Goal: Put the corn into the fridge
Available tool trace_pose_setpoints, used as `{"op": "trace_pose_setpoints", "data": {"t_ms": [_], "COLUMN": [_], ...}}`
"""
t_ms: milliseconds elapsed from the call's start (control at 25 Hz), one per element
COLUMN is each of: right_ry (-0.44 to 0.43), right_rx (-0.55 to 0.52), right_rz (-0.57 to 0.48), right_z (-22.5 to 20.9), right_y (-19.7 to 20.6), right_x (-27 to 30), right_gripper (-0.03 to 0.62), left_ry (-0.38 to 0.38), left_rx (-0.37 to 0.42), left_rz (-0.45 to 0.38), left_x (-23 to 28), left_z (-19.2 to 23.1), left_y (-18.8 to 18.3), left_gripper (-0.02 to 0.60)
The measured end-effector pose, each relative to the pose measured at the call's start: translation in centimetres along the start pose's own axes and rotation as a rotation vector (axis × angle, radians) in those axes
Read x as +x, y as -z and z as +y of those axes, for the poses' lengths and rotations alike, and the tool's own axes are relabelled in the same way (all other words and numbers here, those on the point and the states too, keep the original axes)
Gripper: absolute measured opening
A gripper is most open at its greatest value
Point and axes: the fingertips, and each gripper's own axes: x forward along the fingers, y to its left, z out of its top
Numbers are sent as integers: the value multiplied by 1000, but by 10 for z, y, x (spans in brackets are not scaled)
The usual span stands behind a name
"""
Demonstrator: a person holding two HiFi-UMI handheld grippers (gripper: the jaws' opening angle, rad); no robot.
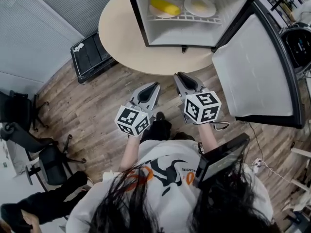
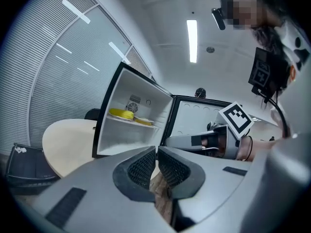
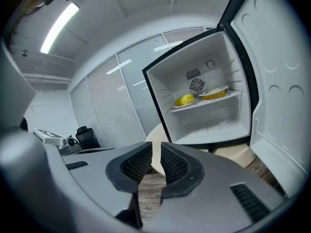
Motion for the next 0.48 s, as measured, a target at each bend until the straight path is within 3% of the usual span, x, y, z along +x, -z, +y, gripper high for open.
{"op": "trace_pose_setpoints", "data": {"t_ms": [480], "right_ry": [-41], "right_rx": [-11], "right_rz": [4], "right_z": [10], "right_y": [33], "right_x": [-72], "right_gripper": [60], "left_ry": [-10], "left_rx": [30], "left_rz": [-7], "left_x": [-23], "left_z": [-77], "left_y": [21], "left_gripper": [14]}}
